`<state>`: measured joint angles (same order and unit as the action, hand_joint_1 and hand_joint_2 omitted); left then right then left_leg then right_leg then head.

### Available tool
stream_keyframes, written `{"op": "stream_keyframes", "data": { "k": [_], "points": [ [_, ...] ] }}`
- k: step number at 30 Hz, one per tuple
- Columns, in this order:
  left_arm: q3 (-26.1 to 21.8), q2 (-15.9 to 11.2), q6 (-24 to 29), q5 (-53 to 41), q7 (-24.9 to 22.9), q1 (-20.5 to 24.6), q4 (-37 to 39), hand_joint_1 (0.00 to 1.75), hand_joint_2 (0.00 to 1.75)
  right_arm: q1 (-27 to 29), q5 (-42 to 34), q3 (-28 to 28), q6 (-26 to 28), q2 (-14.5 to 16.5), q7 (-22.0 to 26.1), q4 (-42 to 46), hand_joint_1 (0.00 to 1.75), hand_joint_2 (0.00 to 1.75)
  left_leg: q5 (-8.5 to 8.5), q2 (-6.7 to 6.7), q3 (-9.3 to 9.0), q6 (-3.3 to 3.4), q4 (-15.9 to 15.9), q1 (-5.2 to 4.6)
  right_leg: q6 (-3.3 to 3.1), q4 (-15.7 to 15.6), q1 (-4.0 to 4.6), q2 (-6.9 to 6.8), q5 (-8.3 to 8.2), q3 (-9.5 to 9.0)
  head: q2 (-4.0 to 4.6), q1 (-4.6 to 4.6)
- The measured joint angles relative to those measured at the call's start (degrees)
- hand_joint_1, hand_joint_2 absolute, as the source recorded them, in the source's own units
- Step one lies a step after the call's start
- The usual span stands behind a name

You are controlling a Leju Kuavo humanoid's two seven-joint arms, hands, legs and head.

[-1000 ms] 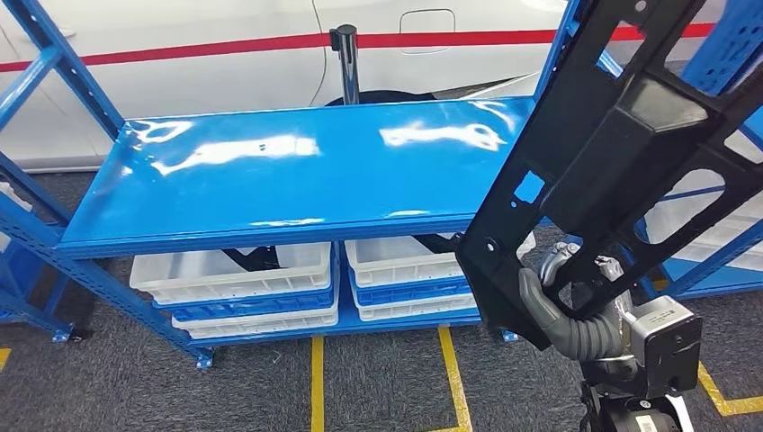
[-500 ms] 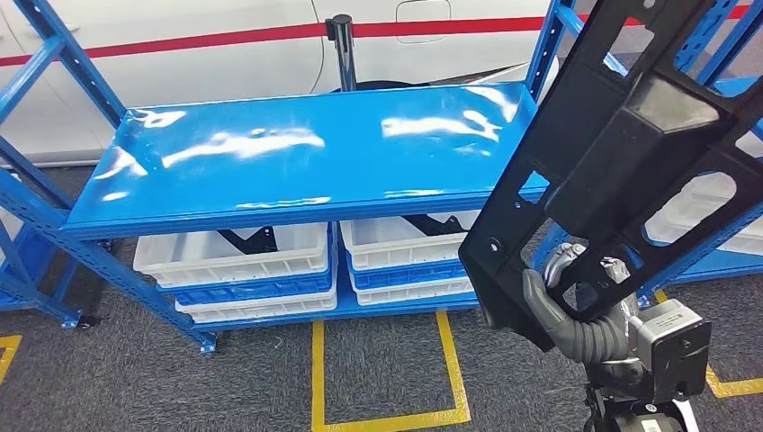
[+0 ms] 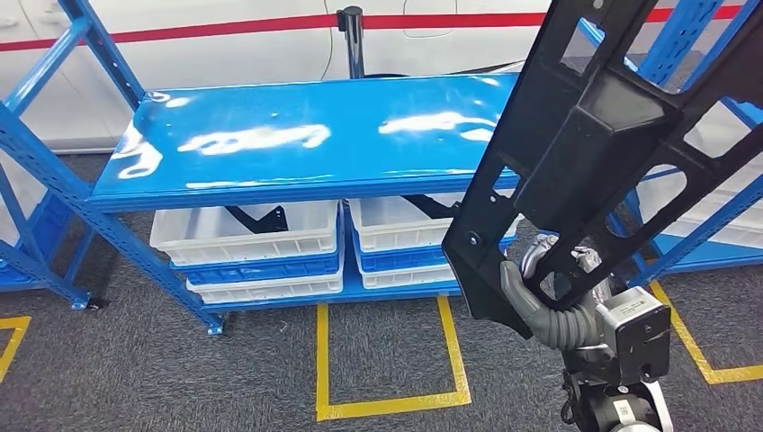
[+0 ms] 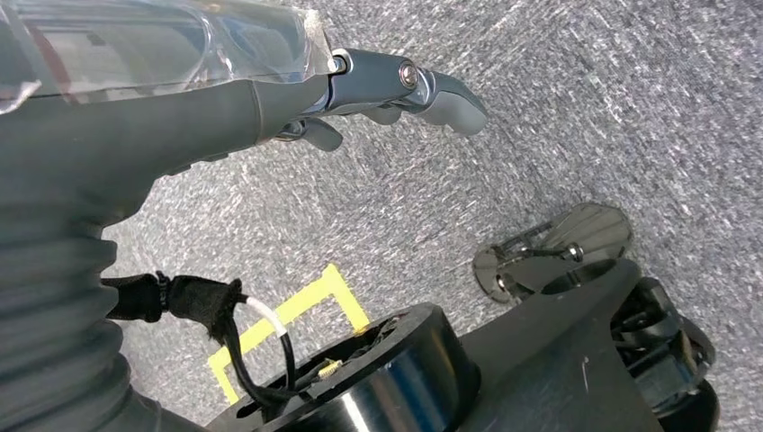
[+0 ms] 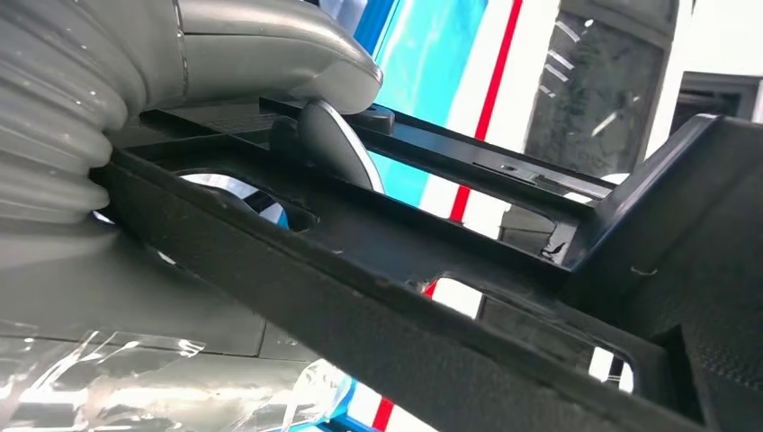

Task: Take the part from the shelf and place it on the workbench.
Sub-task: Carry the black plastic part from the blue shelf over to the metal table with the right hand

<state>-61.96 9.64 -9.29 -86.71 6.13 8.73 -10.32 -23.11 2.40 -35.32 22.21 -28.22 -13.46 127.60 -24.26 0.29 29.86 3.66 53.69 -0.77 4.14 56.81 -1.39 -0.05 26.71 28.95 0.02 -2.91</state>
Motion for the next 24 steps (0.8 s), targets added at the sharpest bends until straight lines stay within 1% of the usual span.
{"op": "stream_keyframes", "data": {
  "k": [1, 2, 3, 4, 5, 6, 7, 8, 9, 10, 11, 12, 13, 14, 15, 16, 17, 18, 19, 20, 21, 22, 23, 24],
  "points": [
    [0.0, 0.0, 0.0, 0.0, -0.2, 0.1, 0.0, 0.00, 1.75, -0.1, 0.0, -0.2, 0.0, 0.2, 0.2, -0.1, 1.75, 1.75, 0.19, 0.01, 0.35, -0.33, 0.2, -0.12, -0.15, -1.8, 0.09, 0.07, 0.22, -0.88, 0.00, 0.00],
    [0.0, 0.0, 0.0, 0.0, -0.3, 0.1, 0.0, 0.00, 1.75, -0.3, -0.1, -0.3, -0.1, 0.4, 0.3, -0.3, 1.75, 1.75, 0.43, 0.01, 0.70, -0.70, 0.4, -0.20, -0.34, -2.3, 0.24, 0.13, 0.33, -0.91, 0.00, -0.01],
    [0.0, -0.1, 0.0, 0.0, -0.2, 0.2, 0.0, 0.00, 1.75, -0.4, -0.2, -0.5, -0.1, 0.5, 0.5, -0.5, 1.75, 1.75, 0.65, 0.05, 1.01, -1.08, 0.5, -0.28, -0.68, -2.5, 0.15, 0.07, 0.23, -0.55, 0.00, -0.01],
    [0.0, -0.1, 0.0, 0.0, 0.1, 0.2, 0.0, 0.00, 1.75, -0.5, -0.4, -0.7, -0.3, 0.7, 0.7, -0.6, 1.75, 1.75, 0.32, 0.09, 1.47, -1.41, 1.0, -0.26, -1.13, -2.6, 0.05, -0.05, 0.05, -0.20, 0.00, -0.02],
    [-0.1, -0.2, 0.0, 0.1, 0.6, 0.2, 0.0, 0.00, 1.75, -0.6, -0.7, -0.8, -0.4, 0.9, 0.9, -0.8, 1.75, 1.75, -0.75, 0.10, 2.08, -1.73, 2.1, -0.20, -1.65, -2.6, -0.05, -0.18, -0.27, 0.21, 0.00, -0.05],
    [-0.1, -0.3, 0.0, 0.2, 1.1, 0.2, 0.0, 0.00, 1.75, -0.7, -1.1, -1.0, -0.6, 1.1, 1.2, -1.1, 1.75, 1.75, -2.72, 0.10, 3.04, -2.05, 4.4, -0.11, -2.17, -2.7, -0.17, -0.34, -0.66, 0.67, 0.00, -0.08],
    [-0.1, -0.3, 0.0, 0.2, 1.6, 0.3, 0.0, 0.00, 1.75, -0.9, -1.4, -1.1, -0.8, 1.3, 1.6, -1.4, 1.75, 1.75, -5.32, 0.05, 4.26, -2.34, 8.0, 0.06, -2.53, -2.7, -0.11, -0.44, -1.02, 1.12, 0.00, -0.11],
    [-0.2, -0.3, 0.0, 0.3, 2.0, 0.4, 0.0, 0.00, 1.75, -1.1, -1.8, -1.3, -1.0, 1.5, 2.0, -1.7, 1.75, 1.75, -7.76, 0.01, 5.48, -2.58, 12.1, 0.15, -2.77, -2.7, -0.03, -0.52, -1.38, 1.59, 0.00, -0.14],
    [-0.2, -0.3, 0.0, 0.4, 2.3, 0.6, 0.0, 0.00, 1.75, -1.3, -2.2, -1.4, -1.2, 1.7, 2.4, -2.1, 1.75, 1.75, -9.47, -0.01, 6.37, -2.75, 15.7, 0.21, -2.88, -2.6, 0.07, -0.58, -1.74, 2.05, 0.00, -0.14],
    [-0.2, -0.3, 0.0, 0.5, 2.4, 0.6, 0.0, 0.00, 1.75, -1.5, -2.6, -1.6, -1.4, 2.0, 2.8, -2.5, 1.75, 1.75, -9.98, -0.01, 6.48, -2.82, 17.6, 0.23, -2.92, -2.6, 0.16, -0.60, -2.10, 2.49, 0.00, -0.15],
    [-0.2, -0.4, 0.0, 0.6, 2.5, 0.6, 0.0, 0.00, 1.75, -1.7, -3.0, -1.7, -1.6, 2.2, 3.2, -3.0, 1.75, 1.75, -9.33, -0.01, 5.58, -2.79, 17.4, 0.24, -2.91, -2.6, 0.24, -0.58, -2.44, 2.88, 0.00, -0.15],
    [-0.2, -0.4, 0.0, 0.7, 2.4, 0.5, 0.0, 0.00, 1.75, -1.9, -3.3, -1.9, -1.8, 2.5, 3.6, -3.4, 1.75, 1.75, -7.80, -0.01, 3.67, -2.66, 14.8, 0.23, -2.85, -2.6, 0.30, -0.54, -2.76, 3.22, 0.00, -0.15],
    [-0.2, -0.3, 0.0, 0.8, 2.3, 0.3, 0.0, 0.00, 1.75, -2.1, -3.5, -2.1, -2.0, 2.8, 3.9, -3.7, 1.75, 1.75, -5.94, 0.01, 1.02, -2.38, 10.4, 0.22, -2.74, -2.6, 0.35, -0.49, -3.06, 3.51, 0.00, -0.15],
    [-0.2, -0.4, 0.0, 0.9, 2.3, 0.1, 0.0, 0.00, 1.75, -2.3, -3.6, -2.2, -2.0, 3.0, 4.1, -4.0, 1.75, 1.75, -4.60, 0.04, -1.57, -2.03, 5.9, 0.12, -2.55, -2.6, 0.45, -0.46, -3.36, 3.80, 0.00, -0.15],
    [-0.2, -0.4, 0.0, 0.9, 2.2, -0.1, 0.0, 0.00, 1.75, -2.5, -3.6, -2.3, -2.1, 3.1, 4.2, -4.2, 1.75, 1.75, -3.78, 0.08, -3.46, -1.70, 2.1, 0.00, -2.31, -2.6, 0.52, -0.47, -3.71, 4.10, 0.00, -0.14],
    [-0.2, -0.4, 0.0, 0.9, 2.3, -0.3, 0.0, 0.00, 1.75, -2.7, -3.7, -2.4, -2.1, 3.3, 4.3, -4.4, 1.75, 1.75, -3.48, 0.11, -4.42, -1.39, -0.2, -0.12, -2.05, -2.6, 0.55, -0.52, -4.08, 4.38, 0.00, -0.14],
    [-0.3, -0.4, 0.0, 1.0, 2.3, -0.4, 0.0, 0.00, 1.75, -2.8, -3.7, -2.5, -2.2, 3.4, 4.3, -4.6, 1.75, 1.75, -3.50, 0.13, -4.48, -1.12, -0.9, -0.27, -1.73, -2.6, 0.55, -0.57, -4.49, 4.62, 0.00, -0.13],
    [-0.3, -0.4, 0.0, 1.0, 2.3, -0.5, 0.0, 0.00, 1.75, -2.9, -3.7, -2.6, -2.2, 3.5, 4.4, -4.8, 1.75, 1.75, -3.21, 0.14, -4.16, -0.81, -1.1, -0.29, -1.41, -2.7, 0.55, -0.60, -4.91, 4.77, 0.00, -0.12],
    [-0.3, -0.4, 0.0, 1.0, 2.2, -0.6, 0.0, 0.00, 1.75, -3.0, -3.8, -2.7, -2.3, 3.5, 4.6, -5.0, 1.75, 1.75, -2.76, 0.10, -3.87, -0.42, -1.1, -0.20, -1.11, -2.5, 0.46, -0.56, -4.84, 4.96, 0.00, -0.13],
    [-0.3, -0.4, 0.0, 0.9, 1.9, -0.6, 0.0, 0.00, 1.75, -3.0, -3.9, -2.8, -2.3, 3.6, 4.9, -5.3, 1.75, 1.75, -2.26, 0.05, -3.56, 0.01, -1.3, -0.10, -0.83, -1.8, 0.42, -0.47, -3.98, 5.38, 0.00, -0.10],
    [-0.3, -0.4, 0.0, 0.9, 1.5, -0.6, 0.0, 0.00, 1.75, -3.1, -4.1, -3.0, -2.4, 3.7, 5.3, -5.5, 1.75, 1.75, -1.73, 0.00, -3.21, 0.42, -1.4, 0.05, -0.61, 0.0, 0.38, -0.39, -2.28, 6.11, 0.00, -0.09],
    [-0.3, -0.3, 0.0, 0.8, 0.9, -0.4, 0.0, 0.00, 1.75, -3.1, -4.3, -3.1, -2.6, 3.8, 5.8, -5.8, 1.75, 1.75, -1.26, -0.05, -2.80, 0.70, -1.5, 0.15, -0.42, 3.1, 0.28, -0.32, 0.24, 7.28, 0.00, -0.06],
    [-0.3, -0.3, 0.0, 0.7, 0.5, -0.3, 0.0, 0.00, 1.75, -3.1, -4.5, -3.2, -2.7, 3.9, 6.2, -6.2, 1.75, 1.75, -0.91, -0.07, -2.31, 0.88, -1.5, 0.14, -0.21, 7.1, 0.27, -0.30, 2.80, 8.62, 0.00, -0.03],
    [-0.3, -0.3, 0.0, 0.7, 0.2, -0.2, 0.0, 0.00, 1.75, -3.1, -4.9, -3.4, -2.9, 3.9, 6.6, -6.6, 1.75, 1.75, -0.59, -0.15, -1.85, 0.94, -1.4, 0.13, -0.02, 11.1, 0.23, -0.30, 4.63, 9.80, 0.00, -0.03]
  ]
}}
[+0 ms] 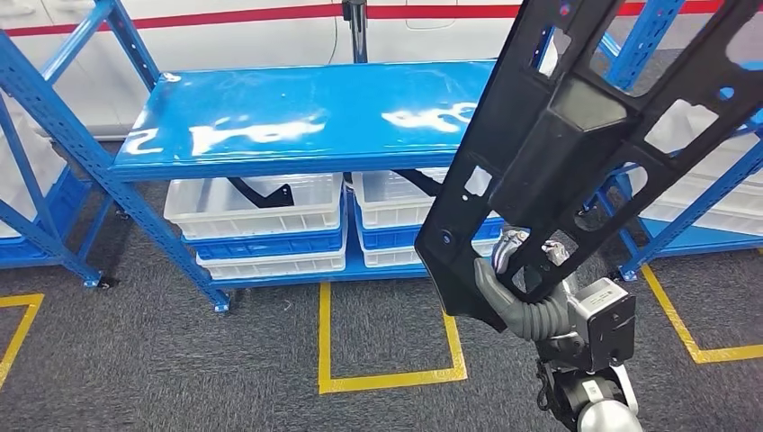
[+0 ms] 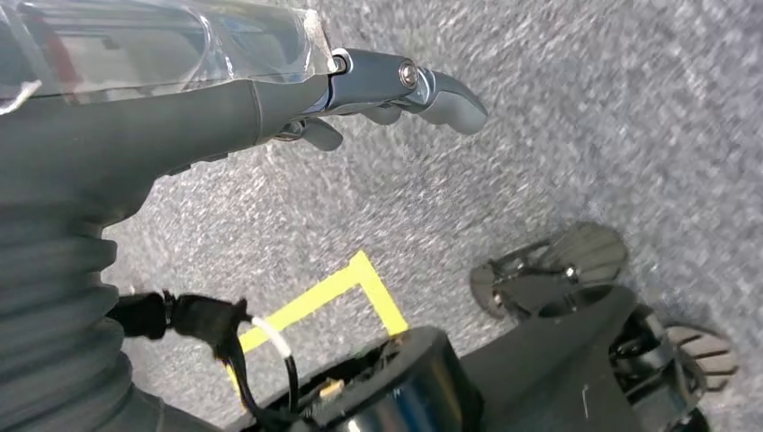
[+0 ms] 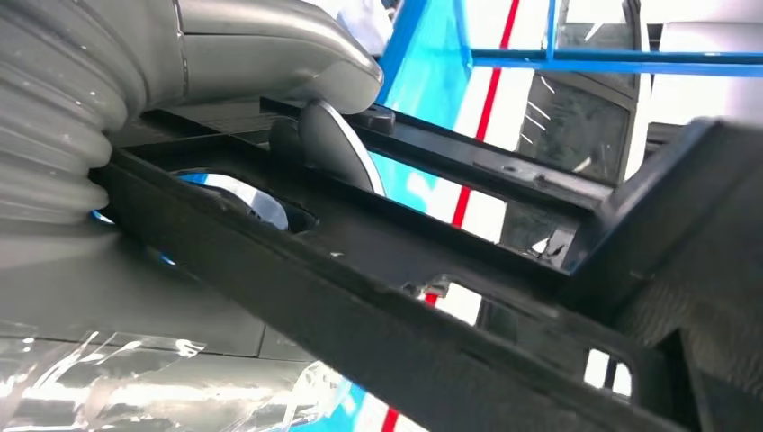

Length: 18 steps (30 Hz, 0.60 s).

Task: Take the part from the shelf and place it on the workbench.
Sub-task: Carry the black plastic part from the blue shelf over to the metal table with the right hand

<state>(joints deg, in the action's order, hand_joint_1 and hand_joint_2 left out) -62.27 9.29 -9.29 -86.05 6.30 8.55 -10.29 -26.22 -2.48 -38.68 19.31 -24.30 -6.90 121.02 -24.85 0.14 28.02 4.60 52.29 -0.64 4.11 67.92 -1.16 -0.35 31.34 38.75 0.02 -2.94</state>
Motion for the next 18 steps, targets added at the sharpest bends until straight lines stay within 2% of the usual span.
{"op": "stream_keyframes", "data": {
  "k": [1, 2, 3, 5, 6, 7, 8, 9, 11, 12, 13, 15, 16, 17, 18],
  "points": [
    [0.0, 0.0, 0.0, 0.0, -0.1, 0.1, 0.0, 0.00, 1.75, 0.0, -0.5, -0.1, -0.1, 0.0, 0.3, -0.4, 1.75, 1.75, 0.28, -0.18, 0.44, -0.02, 0.0, -0.01, 0.17, 2.9, -0.03, 0.00, 0.72, 0.61, 0.00, 0.01],
    [-0.1, 0.0, 0.0, -0.1, 0.0, 0.1, 0.0, 0.00, 1.75, 0.1, -1.0, -0.3, -0.2, 0.1, 0.6, -0.7, 1.75, 1.75, 0.49, -0.41, 0.81, -0.09, 0.1, -0.01, 0.31, 3.6, -0.08, -0.03, 0.13, 0.21, 0.00, 0.01],
    [-0.1, 0.0, 0.0, -0.1, 0.3, 0.1, 0.0, 0.00, 1.75, 0.2, -1.4, -0.3, -0.2, 0.1, 0.8, -1.0, 1.75, 1.75, 0.66, -0.69, 1.12, -0.17, 0.2, 0.02, 0.39, 2.1, -0.15, -0.13, -1.36, -1.29, 0.00, 0.01],
    [-0.1, -0.1, 0.0, -0.3, 0.8, 0.1, 0.0, 0.00, 1.75, 0.2, -2.0, -0.4, -0.2, 0.1, 1.1, -1.3, 1.75, 1.75, 0.80, -1.29, 1.46, -0.43, 0.5, -0.07, 0.52, -6.1, -0.17, -1.38, -4.32, -6.79, 0.00, 0.02],
    [-0.1, -0.1, 0.0, -0.4, 1.0, 0.1, 0.0, 0.00, 1.75, 0.2, -2.2, -0.4, -0.1, 0.2, 1.3, -1.4, 1.75, 1.75, 0.86, -1.63, 1.57, -0.62, 0.7, -0.21, 0.40, -10.1, 0.00, -2.14, -4.94, -9.16, 0.00, 0.01],
    [-0.1, -0.2, 0.0, -0.5, 1.2, 0.1, 0.0, 0.00, 1.75, 0.2, -2.1, -0.4, 0.1, 0.2, 1.5, -1.5, 1.75, 1.75, 0.93, -2.03, 1.68, -0.84, 0.9, -0.40, 0.21, -12.8, 0.17, -2.71, -5.02, -10.60, 0.00, -0.01],
    [-0.1, -0.2, 0.0, -0.5, 1.3, 0.1, 0.0, 0.00, 1.75, 0.3, -1.8, -0.4, 0.3, 0.3, 1.7, -1.6, 1.75, 1.75, 1.03, -2.49, 1.83, -1.08, 1.0, -0.56, -0.14, -14.0, 0.35, -2.84, -4.78, -10.99, 0.00, -0.03],
    [-0.1, -0.2, 0.0, -0.5, 1.4, 0.1, 0.0, 0.00, 1.75, 0.4, -1.4, -0.4, 0.6, 0.3, 1.7, -1.6, 1.75, 1.75, 1.14, -2.98, 1.95, -1.31, 1.1, -0.58, -0.65, -14.2, 0.42, -2.37, -4.86, -10.73, 0.00, -0.04],
    [-0.1, -0.2, 0.0, -0.5, 1.5, 0.1, 0.0, 0.00, 1.75, 0.8, -0.2, -0.4, 1.1, 0.4, 1.8, -1.7, 1.75, 1.75, 0.27, -2.88, 2.49, -1.96, 2.2, -0.37, -1.72, -14.3, 0.25, -1.44, -5.28, -10.15, 0.00, -0.07],
    [-0.1, -0.2, 0.0, -0.5, 1.5, 0.1, 0.0, 0.00, 1.75, 1.0, 0.2, -0.4, 1.2, 0.4, 1.7, -1.7, 1.75, 1.75, -1.16, -2.33, 3.22, -2.30, 4.0, -0.24, -2.22, -14.4, 0.18, -1.05, -5.58, -9.87, 0.00, -0.08],
    [-0.1, -0.2, 0.0, -0.5, 1.6, 0.2, 0.0, 0.00, 1.75, 1.2, 0.7, -0.4, 1.4, 0.5, 1.7, -1.7, 1.75, 1.75, -3.29, -1.59, 4.44, -2.62, 7.1, -0.11, -2.66, -14.4, 0.16, -0.67, -5.86, -9.56, 0.00, -0.10],
    [-0.2, -0.2, 0.0, -0.5, 1.6, 0.6, 0.0, 0.00, 1.75, 1.8, 1.6, -0.3, 1.7, 0.5, 1.5, -1.7, 1.75, 1.75, -7.57, -0.85, 7.37, -2.89, 15.3, -0.01, -3.20, -14.4, 0.28, 0.21, -6.30, -8.89, 0.00, -0.11],
    [-0.2, -0.2, 0.0, -0.5, 1.6, 0.8, 0.0, 0.00, 1.75, 2.2, 2.1, -0.3, 1.8, 0.5, 1.3, -1.7, 1.75, 1.75, -8.63, -0.78, 8.22, -2.90, 18.2, 0.01, -3.33, -14.4, 0.35, 0.74, -6.49, -8.63, 0.00, -0.11],
    [-0.2, -0.2, 0.0, -0.5, 1.6, 0.9, 0.0, 0.00, 1.75, 2.6, 2.5, -0.3, 1.9, 0.5, 1.1, -1.7, 1.75, 1.75, -8.52, -0.76, 8.10, -2.83, 19.1, 0.02, -3.35, -14.4, 0.39, 1.35, -6.68, -8.43, 0.00, -0.11],
    [-0.2, -0.2, 0.0, -0.5, 1.5, 0.9, 0.0, 0.00, 1.75, 3.0, 3.0, -0.3, 1.9, 0.5, 0.9, -1.7, 1.75, 1.75, -7.27, -0.63, 6.83, -2.68, 17.5, 0.03, -3.30, -14.3, 0.42, 2.06, -6.84, -8.31, 0.00, -0.11]
  ]
}}
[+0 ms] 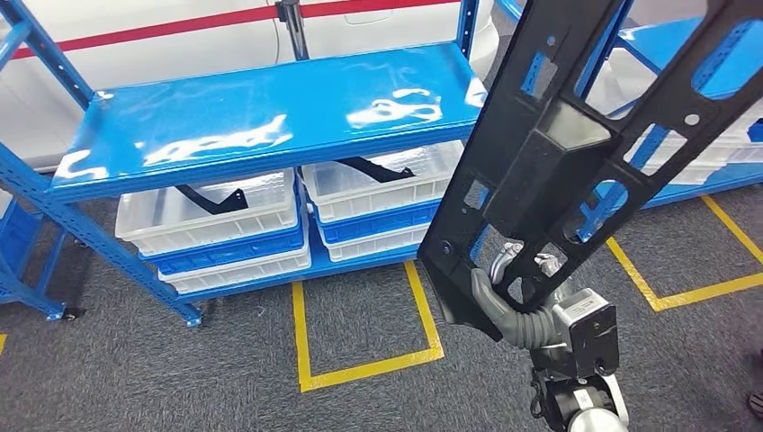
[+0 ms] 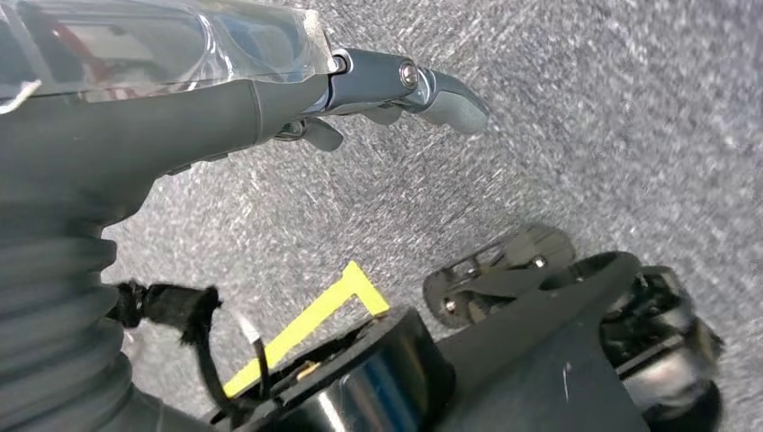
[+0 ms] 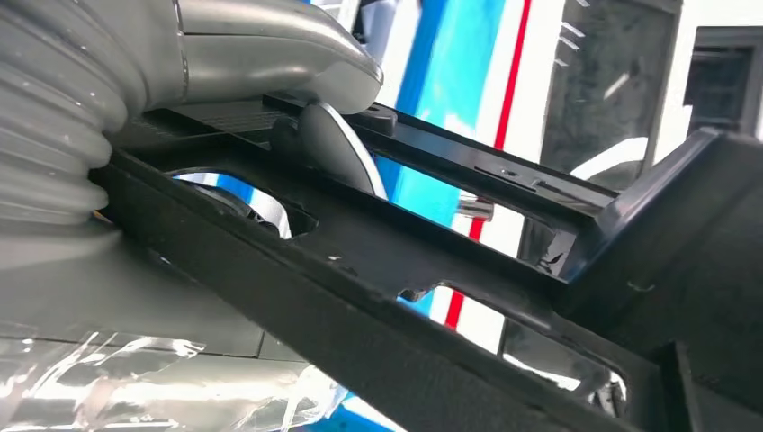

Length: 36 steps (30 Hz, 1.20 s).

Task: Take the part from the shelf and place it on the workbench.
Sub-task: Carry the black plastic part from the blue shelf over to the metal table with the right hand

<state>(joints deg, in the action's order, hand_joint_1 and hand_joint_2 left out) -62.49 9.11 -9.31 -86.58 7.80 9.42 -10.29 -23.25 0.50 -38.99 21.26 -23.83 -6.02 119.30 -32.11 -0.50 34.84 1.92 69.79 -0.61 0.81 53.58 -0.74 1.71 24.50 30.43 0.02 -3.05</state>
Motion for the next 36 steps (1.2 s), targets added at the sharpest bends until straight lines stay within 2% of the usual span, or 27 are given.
{"op": "stream_keyframes", "data": {
  "k": [1, 3, 5, 7, 9, 10, 12, 13, 14, 15, 16, 18, 19, 20, 22, 23, 25, 27, 28, 29, 30, 31, 32, 33, 34, 35, 36],
  "points": [
    [0.0, 0.0, 0.0, 0.0, -0.1, -0.2, 0.0, 0.00, 1.75, 0.3, 0.4, 0.0, 0.1, 0.0, -0.2, 0.0, 1.75, 1.75, 1.94, 0.43, -2.10, 0.23, -3.6, 0.01, 0.08, 0.0, 0.02, 0.73, -0.14, 0.07, 0.00, -0.01],
    [0.0, 0.0, 0.0, 0.0, -0.2, -0.7, 0.0, 0.00, 1.75, 0.8, 1.3, 0.2, 0.2, 0.0, -0.6, 0.1, 1.75, 1.75, 5.06, 2.73, -6.53, 0.90, -12.1, 0.06, 0.45, 0.0, 0.01, 2.09, -0.45, 0.35, 0.00, 0.01],
    [0.0, 0.0, 0.0, 0.0, -0.3, -1.1, 0.0, 0.00, 1.75, 1.4, 2.5, 0.7, 0.4, -0.1, -1.1, 0.3, 1.75, 1.75, 5.69, 4.47, -8.32, 1.33, -16.2, 0.00, 1.15, 0.0, -0.18, 3.15, -1.00, 0.91, 0.00, 0.00],
    [0.0, 0.1, 0.0, 0.0, -0.6, -1.1, 0.0, 0.00, 1.75, 2.7, 4.2, 1.3, 0.7, -0.5, -2.0, 1.0, 1.75, 1.75, 5.88, 3.79, -8.38, 1.57, -17.0, 0.02, 1.97, -0.1, -0.30, 4.06, -1.52, 1.37, 0.00, -0.02],
    [0.0, 0.3, 0.0, -0.1, -1.0, -0.9, 0.0, 0.00, 1.75, 4.3, 5.8, 2.0, 1.0, -1.0, -2.6, 2.0, 1.75, 1.75, 6.45, 2.53, -8.37, 2.01, -17.7, 0.26, 2.61, 1.6, -0.01, 2.76, -0.34, 2.37, 0.00, 0.07],
    [0.0, 0.4, 0.0, -0.1, -1.1, -0.9, 0.0, 0.00, 1.75, 4.9, 6.4, 2.4, 1.1, -1.4, -2.9, 2.5, 1.75, 1.75, 6.71, 1.83, -8.35, 2.21, -17.9, 0.39, 2.86, 4.3, 0.13, 1.48, 1.30, 3.58, 0.00, 0.11],
    [0.0, 0.4, 0.1, -0.2, -1.2, -1.1, 0.0, 0.00, 1.75, 6.0, 7.2, 3.0, 1.2, -1.8, -3.2, 3.3, 1.75, 1.75, 6.81, 0.43, -8.18, 2.36, -17.9, 0.19, 3.27, 12.5, 0.13, -0.56, 5.26, 7.12, 0.00, 0.17],
    [0.0, 0.4, 0.1, -0.2, -1.3, -1.2, 0.0, 0.00, 1.75, 6.6, 7.5, 3.2, 1.3, -2.0, -3.4, 3.6, 1.75, 1.75, 6.81, -0.30, -8.12, 2.36, -17.8, 0.12, 3.41, 15.8, 0.11, -0.87, 6.41, 8.55, 0.00, 0.17],
    [0.0, 0.4, 0.1, -0.2, -1.4, -1.2, 0.0, 0.00, 1.75, 7.4, 7.9, 3.5, 1.4, -2.2, -3.6, 4.0, 1.75, 1.75, 6.79, -1.03, -8.08, 2.36, -17.7, 0.09, 3.49, 17.3, 0.10, -1.03, 6.51, 9.09, 0.00, 0.18],
    [0.0, 0.4, 0.1, -0.2, -1.5, -1.2, 0.0, 0.00, 1.75, 8.3, 8.4, 3.8, 1.6, -2.5, -3.9, 4.4, 1.75, 1.75, 6.77, -1.72, -8.08, 2.36, -17.7, 0.08, 3.52, 16.4, 0.09, -1.23, 5.56, 8.45, 0.00, 0.19],
    [0.0, 0.4, 0.1, -0.3, -1.6, -1.2, 0.0, 0.00, 1.75, 9.1, 9.0, 4.2, 1.7, -2.8, -4.2, 5.0, 1.75, 1.75, 6.73, -2.40, -8.10, 2.34, -17.6, 0.08, 3.51, 13.2, 0.08, -1.64, 3.82, 6.72, 0.00, 0.18],
    [0.0, 0.4, 0.1, -0.3, -1.7, -1.2, 0.0, 0.00, 1.75, 10.8, 10.2, 5.3, 2.3, -3.6, -4.9, 6.6, 1.75, 1.75, 6.51, -3.56, -8.16, 2.11, -17.5, -0.19, 3.27, 4.4, 0.29, -3.87, 0.47, 2.05, 0.00, 0.18],
    [0.0, 0.4, 0.1, -0.4, -1.7, -1.2, 0.0, 0.00, 1.75, 11.5, 10.7, 5.9, 2.6, -4.0, -5.3, 7.6, 1.75, 1.75, 6.38, -4.07, -8.15, 1.96, -17.4, -0.42, 2.90, 1.4, 0.43, -4.68, -0.41, 0.59, 0.00, 0.16],
    [0.0, 0.4, 0.1, -0.4, -1.7, -1.2, 0.0, 0.00, 1.75, 12.2, 11.2, 6.5, 2.9, -4.4, -5.6, 8.5, 1.75, 1.75, 6.25, -4.56, -8.14, 1.79, -17.3, -0.64, 2.48, -0.1, 0.58, -5.11, -0.71, -0.05, 0.00, 0.15],
    [0.0, 0.4, 0.1, -0.4, -1.7, -1.2, 0.0, 0.00, 1.75, 13.4, 11.8, 7.6, 3.2, -5.0, -6.2, 10.1, 1.75, 1.75, 6.08, -5.51, -8.12, 1.43, -17.2, -0.80, 1.55, -0.2, 0.62, -4.05, -0.84, 0.25, 0.00, 0.11],
    [0.0, 0.3, 0.1, -0.4, -1.6, -1.2, 0.0, 0.00, 1.75, 13.9, 12.0, 7.9, 3.3, -5.3, -6.5, 10.7, 1.75, 1.75, 5.77, -5.36, -8.07, 1.15, -16.9, -0.71, 1.19, -0.3, 0.51, -3.55, -0.99, 0.38, 0.00, 0.11],
    [0.0, 0.3, 0.1, -0.4, -1.3, -1.1, 0.0, 0.00, 1.75, 14.5, 12.3, 8.6, 3.3, -5.7, -7.0, 11.9, 1.75, 1.75, 3.12, -3.21, -6.63, 0.46, -13.3, -0.42, 0.45, -0.4, 0.30, -2.56, -1.43, 0.73, 0.00, 0.05],
    [0.0, 0.3, 0.0, -0.4, -1.0, -0.9, 0.0, 0.00, 1.75, 14.7, 12.7, 9.0, 3.3, -6.0, -7.5, 12.8, 1.75, 1.75, -1.38, -0.81, -3.29, 0.07, -5.1, -0.15, -0.02, -0.4, 0.42, -1.72, -1.78, 1.21, 0.00, 0.00],
    [-0.1, 0.3, -0.1, -0.4, -1.0, -0.7, 0.0, 0.00, 1.75, 14.8, 12.8, 9.1, 3.3, -6.0, -7.7, 13.1, 1.75, 1.75, -2.97, -0.39, -1.78, 0.04, -1.2, -0.10, -0.11, -0.4, 0.56, -1.25, -1.93, 1.42, 0.00, 0.00],
    [-0.1, 0.3, -0.1, -0.4, -1.0, -0.6, 0.0, 0.00, 1.75, 15.0, 13.0, 9.2, 3.3, -6.1, -7.9, 13.4, 1.75, 1.75, -3.48, -0.24, -1.05, 0.12, 1.0, -0.09, -0.07, -0.4, 0.72, -0.68, -2.07, 1.57, 0.00, -0.01],
    [-0.1, 0.3, -0.1, -0.4, -1.0, -0.5, 0.0, 0.00, 1.75, 15.2, 13.1, 9.2, 3.4, -6.3, -8.1, 13.7, 1.75, 1.75, -2.82, -0.11, -1.36, 0.31, 0.9, -0.10, 0.05, -0.3, 0.85, 0.00, -2.20, 1.68, 0.00, -0.01],
    [-0.1, 0.4, -0.1, -0.4, -1.1, -0.6, 0.0, 0.00, 1.75, 15.4, 13.2, 9.3, 3.4, -6.4, -8.2, 13.9, 1.75, 1.75, -1.12, 0.22, -2.74, 0.62, -1.8, -0.14, 0.22, -0.3, 0.93, 0.82, -2.34, 1.74, 0.00, -0.01],
    [-0.1, 0.4, -0.1, -0.4, -1.2, -0.8, 0.0, 0.00, 1.75, 15.5, 13.3, 9.4, 3.4, -6.5, -8.4, 14.2, 1.75, 1.75, 1.15, 1.12, -4.75, 0.98, -6.0, -0.16, 0.37, -0.3, 0.95, 1.61, -2.49, 1.80, 0.00, -0.01],
    [-0.1, 0.4, -0.1, -0.4, -1.2, -1.1, 0.0, 0.00, 1.75, 15.5, 13.3, 9.5, 3.4, -6.6, -8.4, 14.4, 1.75, 1.75, 3.00, 2.69, -6.62, 1.29, -10.2, -0.18, 0.56, -0.2, 1.05, 2.31, -2.66, 1.96, 0.00, -0.01],
    [-0.1, 0.4, -0.2, -0.4, -1.2, -1.3, 0.0, 0.00, 1.75, 15.5, 13.4, 9.5, 3.5, -6.7, -8.4, 14.6, 1.75, 1.75, 4.27, 4.05, -7.93, 1.49, -13.5, -0.16, 0.73, -0.1, 1.06, 2.92, -2.88, 2.27, 0.00, 0.00],
    [-0.1, 0.4, -0.2, -0.4, -1.2, -1.5, 0.0, 0.00, 1.75, 15.6, 13.5, 9.6, 3.6, -6.8, -8.4, 14.8, 1.75, 1.75, 4.83, 5.08, -8.53, 1.62, -15.4, -0.18, 0.94, 0.0, 1.05, 3.49, -3.14, 2.65, 0.00, 0.02],
    [-0.1, 0.4, -0.3, -0.4, -1.3, -1.5, 0.0, 0.00, 1.75, 15.7, 13.6, 9.7, 3.7, -6.9, -8.4, 15.1, 1.75, 1.75, 4.80, 5.32, -8.54, 1.72, -15.9, -0.31, 1.25, 0.1, 1.00, 4.10, -3.45, 3.07, 0.00, 0.03]
  ]
}}
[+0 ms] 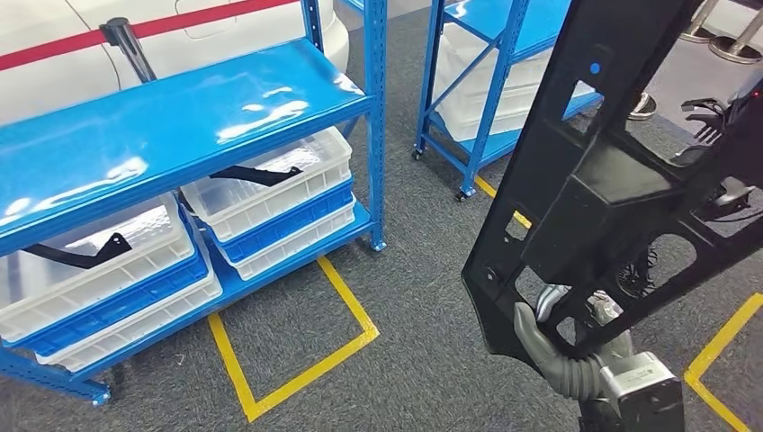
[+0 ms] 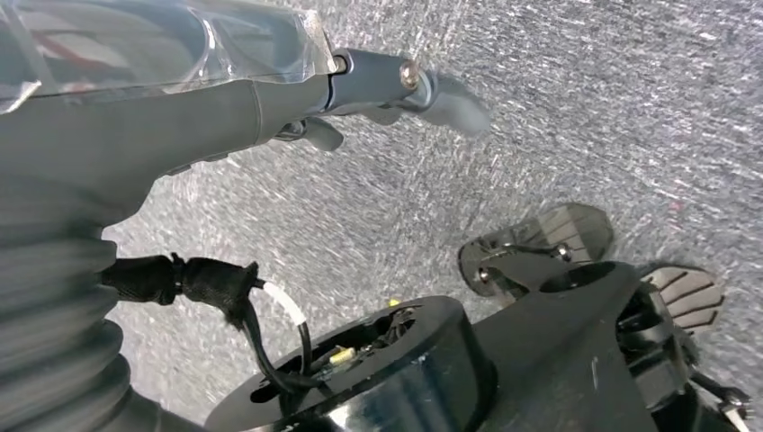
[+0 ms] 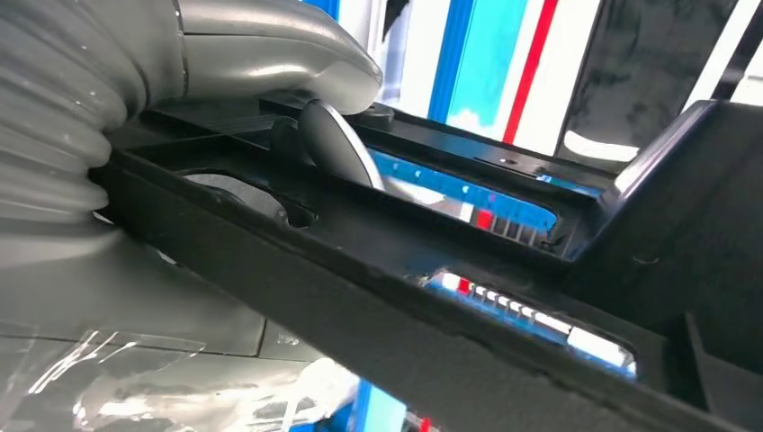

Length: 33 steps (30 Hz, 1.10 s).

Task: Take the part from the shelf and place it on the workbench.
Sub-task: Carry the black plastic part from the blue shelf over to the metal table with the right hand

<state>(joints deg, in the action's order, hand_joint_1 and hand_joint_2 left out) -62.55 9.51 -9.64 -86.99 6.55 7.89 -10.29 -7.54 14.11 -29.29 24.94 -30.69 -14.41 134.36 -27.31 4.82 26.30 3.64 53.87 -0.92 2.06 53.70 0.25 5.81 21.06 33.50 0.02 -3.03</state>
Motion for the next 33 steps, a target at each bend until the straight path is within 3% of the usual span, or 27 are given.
{"op": "stream_keyframes", "data": {
  "k": [2, 4, 6, 7, 8, 9, 10, 11, 13, 15, 17, 19, 21, 23, 24, 25, 26, 28, 30, 32, 33],
  "points": [
    [0.0, 0.0, -0.3, 0.0, 0.0, 0.1, 0.0, 0.00, 1.75, 0.3, 0.2, 0.1, 0.2, -0.3, 0.0, 0.4, 1.75, 1.75, 0.35, -1.42, 0.20, 0.55, -0.2, -0.09, 0.60, 0.2, -0.29, 0.85, -0.35, 0.65, 0.00, 0.02],
    [0.0, 0.0, -0.4, 0.0, -0.1, 0.1, 0.0, 0.00, 1.75, 0.5, 0.2, 0.2, 0.3, -0.5, 0.1, 0.7, 1.75, 1.75, 0.82, -3.01, 0.33, 1.31, -0.5, -0.02, 1.19, 3.0, -0.30, -1.17, 1.53, 2.04, 0.00, 0.08],
    [0.0, 0.0, -0.4, 0.0, -0.1, 0.0, 0.0, 0.00, 1.75, 0.6, 0.2, 0.3, 0.4, -0.8, 0.2, 0.9, 1.75, 1.75, 1.01, -4.56, 0.54, 1.68, -0.5, -0.15, 1.76, 10.6, -0.31, -4.17, 5.72, 5.18, 0.00, 0.16],
    [0.0, 0.0, -0.4, 0.0, -0.2, 0.0, 0.0, 0.00, 1.75, 0.7, 0.1, 0.3, 0.5, -0.9, 0.4, 0.9, 1.75, 1.75, 1.04, -5.40, 0.65, 1.72, -0.4, -0.23, 2.01, 14.7, -0.43, -4.82, 7.51, 6.88, 0.00, 0.15],
    [0.0, -0.1, -0.4, 0.0, -0.2, -0.1, 0.0, 0.00, 1.75, 0.8, -0.1, 0.3, 0.6, -0.9, 0.7, 0.9, 1.75, 1.75, 1.05, -6.22, 0.75, 1.74, -0.4, -0.31, 2.16, 17.6, -0.55, -5.14, 8.47, 7.98, 0.00, 0.16],
    [0.0, -0.1, -0.4, 0.0, -0.2, -0.1, 0.0, 0.00, 1.75, 1.0, -0.4, 0.3, 0.6, -0.9, 1.0, 0.9, 1.75, 1.75, 1.05, -7.05, 0.80, 1.74, -0.4, -0.36, 2.22, 18.3, -0.64, -5.34, 8.39, 7.99, 0.00, 0.15],
    [0.0, -0.1, -0.4, 0.0, -0.2, -0.1, 0.0, 0.00, 1.75, 1.0, -0.6, 0.3, 0.6, -0.9, 1.2, 0.9, 1.75, 1.75, 1.04, -7.83, 0.79, 1.73, -0.4, -0.41, 2.17, 16.3, -0.69, -5.60, 7.22, 6.60, 0.00, 0.15],
    [0.0, -0.1, -0.4, 0.0, -0.1, 0.0, 0.0, 0.00, 1.75, 1.0, -0.8, 0.4, 0.6, -1.0, 1.4, 0.9, 1.75, 1.75, 1.00, -8.57, 0.72, 1.68, -0.4, -0.45, 2.02, 12.3, -0.67, -6.19, 5.47, 4.19, 0.00, 0.16],
    [0.0, -0.1, -0.4, 0.0, 0.1, 0.0, 0.0, 0.00, 1.75, 0.9, -1.1, 0.6, 0.6, -1.2, 1.6, 0.9, 1.75, 1.75, 0.80, -9.93, 0.65, 1.43, -0.4, -0.74, 1.33, 3.7, -0.24, -8.68, 2.92, -0.59, 0.00, 0.15],
    [0.0, -0.1, -0.4, 0.1, 0.6, -0.1, 0.0, 0.00, 1.75, 0.7, -1.3, 0.8, 0.6, -1.3, 1.7, 0.9, 1.75, 1.75, 0.54, -11.11, 0.67, 1.07, -0.3, -1.07, 0.49, 0.4, 0.27, -9.78, 2.46, -2.05, 0.00, 0.14],
    [-0.1, -0.1, -0.4, 0.1, 0.9, 0.0, 0.0, 0.00, 1.75, 0.6, -1.5, 1.1, 0.5, -1.5, 1.6, 1.0, 1.75, 1.75, 0.26, -11.97, 0.62, 0.63, -0.2, -1.15, -0.20, 0.2, 0.19, -8.42, 2.14, -1.83, 0.00, 0.15],
    [-0.3, 0.0, -0.4, 0.1, 1.3, 0.0, 0.0, 0.00, 1.75, 0.5, -1.6, 1.3, 0.5, -1.7, 1.6, 1.2, 1.75, 1.75, -1.42, -9.84, 1.45, -0.12, 2.2, -0.91, -0.83, -0.1, -0.23, -7.25, 1.69, -1.72, 0.00, 0.09],
    [-0.6, 0.0, -0.4, 0.1, 1.8, 0.2, 0.0, 0.00, 1.75, 0.3, -1.7, 1.4, 0.4, -1.8, 1.5, 1.2, 1.75, 1.75, -5.22, -6.44, 4.40, -0.86, 9.1, -0.40, -1.26, -0.2, -0.45, -6.22, 1.36, -1.43, 0.00, 0.03],
    [-0.8, 0.0, -0.5, 0.1, 2.2, 0.6, 0.0, 0.00, 1.75, 0.3, -1.9, 1.6, 0.2, -1.8, 1.3, 1.2, 1.75, 1.75, -8.11, -5.42, 7.53, -1.34, 16.5, -0.01, -1.33, -0.2, -0.51, -4.98, 1.12, -1.11, 0.00, 0.02],
    [-0.9, 0.0, -0.5, 0.1, 2.2, 0.7, 0.0, 0.00, 1.75, 0.3, -2.0, 1.6, 0.1, -1.8, 1.1, 1.2, 1.75, 1.75, -8.04, -5.35, 7.92, -1.53, 17.7, 0.15, -1.24, -0.2, -0.58, -4.19, 1.01, -1.03, 0.00, 0.02],
    [-0.9, 0.0, -0.5, 0.1, 2.2, 0.7, 0.0, 0.00, 1.75, 0.2, -2.1, 1.7, -0.1, -1.9, 0.9, 1.2, 1.75, 1.75, -6.85, -5.29, 7.24, -1.67, 16.5, 0.32, -1.11, -0.1, -0.66, -3.38, 0.90, -0.99, 0.00, 0.02],
    [-1.0, 0.0, -0.5, 0.2, 2.1, 0.6, 0.0, 0.00, 1.75, 0.0, -2.1, 1.7, -0.3, -1.9, 0.7, 1.2, 1.75, 1.75, -4.73, -4.78, 5.60, -1.79, 13.1, 0.56, -0.95, -0.1, -0.74, -2.52, 0.79, -0.97, 0.00, 0.02],
    [-1.0, 0.1, -0.5, 0.2, 2.1, 0.2, 0.0, 0.00, 1.75, -0.3, -2.2, 1.7, -0.6, -1.9, 0.5, 1.2, 1.75, 1.75, -0.90, -1.77, 2.17, -1.84, 4.9, 1.08, -0.49, 0.2, -0.83, -0.91, 0.53, -0.62, 0.00, 0.03],
    [-1.0, 0.1, -0.5, 0.2, 2.1, -0.1, 0.0, 0.00, 1.75, -0.5, -2.2, 1.8, -0.8, -2.0, 0.2, 1.3, 1.75, 1.75, 0.33, 0.51, 0.94, -1.53, 0.8, 1.20, 0.26, 0.3, -0.98, 0.51, 0.05, 0.28, 0.00, 0.04],
    [-1.1, 0.3, -0.5, 0.2, 2.1, -0.1, 0.0, 0.00, 1.75, -0.5, -2.2, 2.0, -0.9, -2.3, 0.0, 1.5, 1.75, 1.75, 0.47, -0.38, 1.08, -0.83, 0.5, 0.93, 1.12, 0.3, -1.31, 1.80, -0.53, 1.04, 0.00, 0.05],
    [-1.1, 0.4, -0.5, 0.2, 2.1, 0.0, 0.0, 0.00, 1.75, -0.5, -2.2, 2.1, -0.9, -2.5, -0.1, 1.7, 1.75, 1.75, 0.72, -1.12, 1.06, -0.39, 0.2, 0.86, 1.40, 0.6, -1.39, 1.30, -0.42, 1.37, 0.00, 0.06]
  ]
}}
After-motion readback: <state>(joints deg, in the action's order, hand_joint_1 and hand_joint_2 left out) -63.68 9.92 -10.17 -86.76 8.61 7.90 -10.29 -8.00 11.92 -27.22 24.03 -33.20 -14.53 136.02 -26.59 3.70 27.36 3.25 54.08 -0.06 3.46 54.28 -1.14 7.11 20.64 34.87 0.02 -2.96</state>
